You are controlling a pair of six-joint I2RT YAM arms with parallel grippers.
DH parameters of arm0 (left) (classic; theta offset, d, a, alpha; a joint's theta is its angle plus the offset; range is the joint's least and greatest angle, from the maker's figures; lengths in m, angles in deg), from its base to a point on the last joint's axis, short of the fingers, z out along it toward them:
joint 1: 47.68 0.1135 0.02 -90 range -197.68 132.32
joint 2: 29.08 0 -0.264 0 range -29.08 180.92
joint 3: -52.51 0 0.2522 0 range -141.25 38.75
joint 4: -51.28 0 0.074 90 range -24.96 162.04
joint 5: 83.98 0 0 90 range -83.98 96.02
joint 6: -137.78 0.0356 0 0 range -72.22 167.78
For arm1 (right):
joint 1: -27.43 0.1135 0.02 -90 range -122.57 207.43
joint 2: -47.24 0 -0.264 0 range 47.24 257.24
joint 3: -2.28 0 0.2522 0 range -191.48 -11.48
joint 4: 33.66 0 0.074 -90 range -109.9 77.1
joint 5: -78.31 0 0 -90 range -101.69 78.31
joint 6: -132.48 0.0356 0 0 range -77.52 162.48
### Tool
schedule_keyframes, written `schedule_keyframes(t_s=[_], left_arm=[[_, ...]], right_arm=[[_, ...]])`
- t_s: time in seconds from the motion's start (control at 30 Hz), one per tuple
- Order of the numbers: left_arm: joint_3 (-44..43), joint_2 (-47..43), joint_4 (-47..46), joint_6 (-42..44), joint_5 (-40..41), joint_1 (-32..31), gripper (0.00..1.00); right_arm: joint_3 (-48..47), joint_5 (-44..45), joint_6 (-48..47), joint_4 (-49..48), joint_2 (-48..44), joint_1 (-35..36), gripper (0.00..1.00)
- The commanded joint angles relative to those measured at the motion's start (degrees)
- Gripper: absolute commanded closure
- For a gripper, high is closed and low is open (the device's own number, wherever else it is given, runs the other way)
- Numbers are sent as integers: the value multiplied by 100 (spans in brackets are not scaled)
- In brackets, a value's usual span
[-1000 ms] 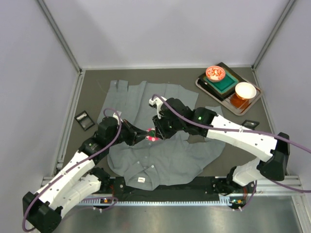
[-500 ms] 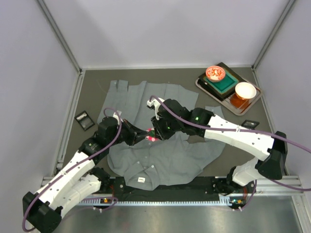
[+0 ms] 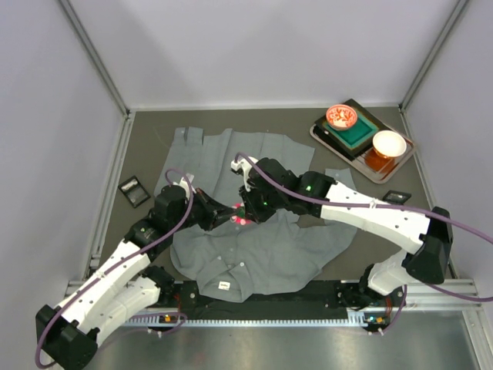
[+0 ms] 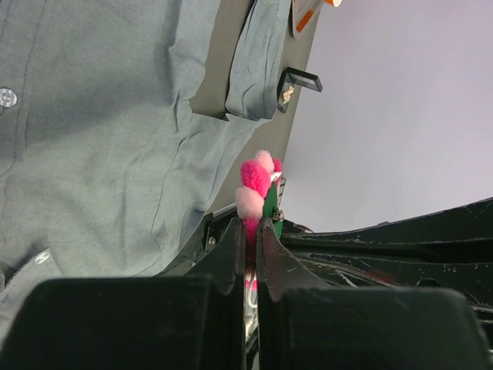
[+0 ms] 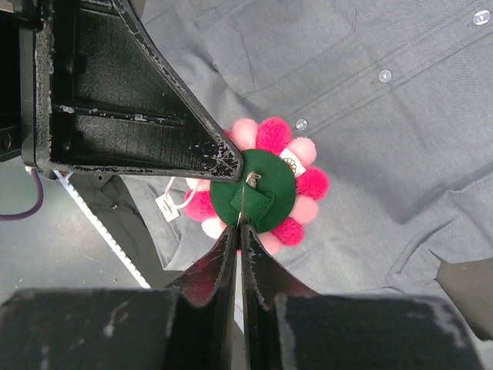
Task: Remove the brooch from the garment
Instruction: Close the brooch.
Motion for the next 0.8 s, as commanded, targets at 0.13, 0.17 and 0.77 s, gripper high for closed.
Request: schedule_keyframes(t_s=[0.13, 0.17, 0.77], left_arm=[[49, -93, -522, 209, -286, 13, 100], [58, -93, -530, 226, -303, 4, 100], [383, -374, -986, 876, -513, 13, 100]], right_arm=[[-307, 107, 45, -256, 63, 78, 100], [-307, 134, 53, -265, 72, 78, 100], [193, -356, 221, -274, -885, -53, 47]])
